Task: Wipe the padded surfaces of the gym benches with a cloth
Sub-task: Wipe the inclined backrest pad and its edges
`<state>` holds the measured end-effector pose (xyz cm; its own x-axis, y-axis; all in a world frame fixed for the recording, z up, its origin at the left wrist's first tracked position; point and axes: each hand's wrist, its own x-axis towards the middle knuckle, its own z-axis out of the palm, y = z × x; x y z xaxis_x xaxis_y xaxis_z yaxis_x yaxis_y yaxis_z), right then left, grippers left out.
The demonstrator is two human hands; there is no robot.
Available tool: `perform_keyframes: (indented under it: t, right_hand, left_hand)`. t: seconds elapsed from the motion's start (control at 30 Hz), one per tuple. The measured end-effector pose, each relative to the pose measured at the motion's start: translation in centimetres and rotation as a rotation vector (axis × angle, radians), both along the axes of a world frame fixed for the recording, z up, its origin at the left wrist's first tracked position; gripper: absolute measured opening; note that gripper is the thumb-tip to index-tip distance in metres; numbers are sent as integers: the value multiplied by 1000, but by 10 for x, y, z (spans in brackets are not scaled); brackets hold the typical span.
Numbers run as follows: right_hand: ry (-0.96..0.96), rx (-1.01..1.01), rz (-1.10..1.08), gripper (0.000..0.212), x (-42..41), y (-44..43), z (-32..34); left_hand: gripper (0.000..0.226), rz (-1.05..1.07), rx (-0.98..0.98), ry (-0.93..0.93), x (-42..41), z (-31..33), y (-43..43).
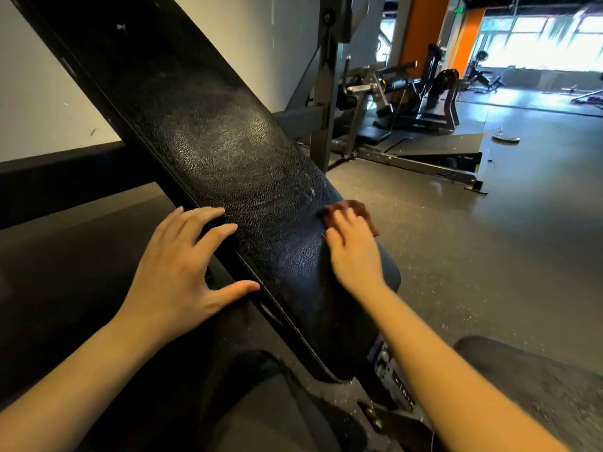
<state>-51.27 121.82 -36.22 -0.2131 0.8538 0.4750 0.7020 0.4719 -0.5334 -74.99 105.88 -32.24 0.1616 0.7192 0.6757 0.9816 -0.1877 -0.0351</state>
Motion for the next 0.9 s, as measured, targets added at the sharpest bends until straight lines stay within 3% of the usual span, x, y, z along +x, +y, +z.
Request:
perform_keyframes:
  t: [0.1, 0.2, 0.3, 0.37, 0.47, 0.63, 0.7, 0.83, 0.9]
  right_hand:
    - [-21, 163, 260, 54, -21, -77, -6]
    - [-198, 290, 482, 54, -5, -88, -9]
    - [-168, 231, 279, 58, 6, -24, 1]
    - [-101, 90, 114, 57, 3, 25, 18]
    - [-60, 17, 23, 60, -25, 36, 34]
    - [-169, 281, 456, 54, -37, -64, 13]
    - [-269, 346, 502, 56, -19, -51, 9]
    - [-83, 124, 126, 60, -15, 33, 29]
    - [-13, 38, 61, 57, -36, 43, 43]
  left_hand:
    - [87, 25, 19, -16, -7, 6, 3]
    - [92, 59, 3, -1, -18, 13, 8]
    - [95, 86, -17, 17, -23, 17, 11]
    - [95, 97, -29, 23, -22, 16, 12]
    - [94, 100, -33, 6, -22, 14, 12]
    - [104, 126, -5, -35, -24, 12, 13]
    - [110, 149, -13, -66, -24, 10, 12]
    - [114, 159, -34, -103, -24, 8, 11]
    - [114, 152, -33, -114, -23, 8, 11]
